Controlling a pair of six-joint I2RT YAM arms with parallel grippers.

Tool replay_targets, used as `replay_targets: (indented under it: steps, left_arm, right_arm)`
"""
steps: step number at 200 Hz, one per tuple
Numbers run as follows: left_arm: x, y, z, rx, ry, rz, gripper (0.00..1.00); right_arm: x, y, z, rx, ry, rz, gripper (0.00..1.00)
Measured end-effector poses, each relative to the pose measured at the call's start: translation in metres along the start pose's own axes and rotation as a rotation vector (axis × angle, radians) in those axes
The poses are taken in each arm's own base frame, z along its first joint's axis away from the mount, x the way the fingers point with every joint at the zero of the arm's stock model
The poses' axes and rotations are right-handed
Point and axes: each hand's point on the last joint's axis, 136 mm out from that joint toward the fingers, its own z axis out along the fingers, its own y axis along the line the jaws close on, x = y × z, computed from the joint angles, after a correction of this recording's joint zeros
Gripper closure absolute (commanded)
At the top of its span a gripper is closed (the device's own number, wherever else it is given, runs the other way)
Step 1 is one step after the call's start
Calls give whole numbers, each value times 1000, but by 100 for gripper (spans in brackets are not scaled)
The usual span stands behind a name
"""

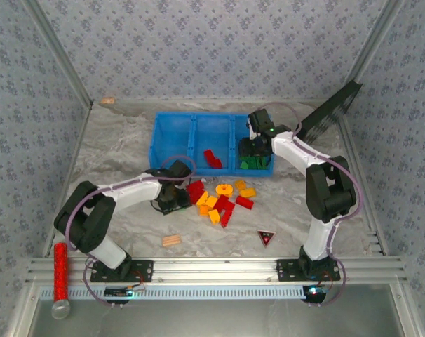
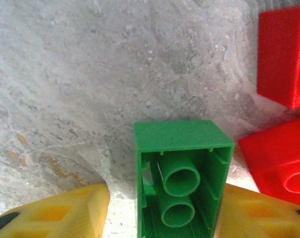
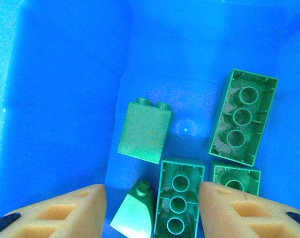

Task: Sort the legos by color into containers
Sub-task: Pick up the lego from the center of the table, then place the lego in the container.

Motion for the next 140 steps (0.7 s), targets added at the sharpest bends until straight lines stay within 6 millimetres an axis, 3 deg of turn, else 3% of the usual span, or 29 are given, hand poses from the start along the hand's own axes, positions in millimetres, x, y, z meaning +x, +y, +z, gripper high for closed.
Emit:
replay_targets:
  steps: [61, 110, 140]
  left_arm:
    - [-2, 5, -1, -26, 17, 7, 73]
    - [-10, -1, -9, -65, 22, 82, 77]
    - [-33, -35, -44, -23, -54, 159, 78]
  right_arm:
    - [8, -2, -6, -2, 4, -5, 47]
    - [31, -5, -68, -27, -59, -4, 46]
    - [62, -12, -99, -31, -70, 34, 45]
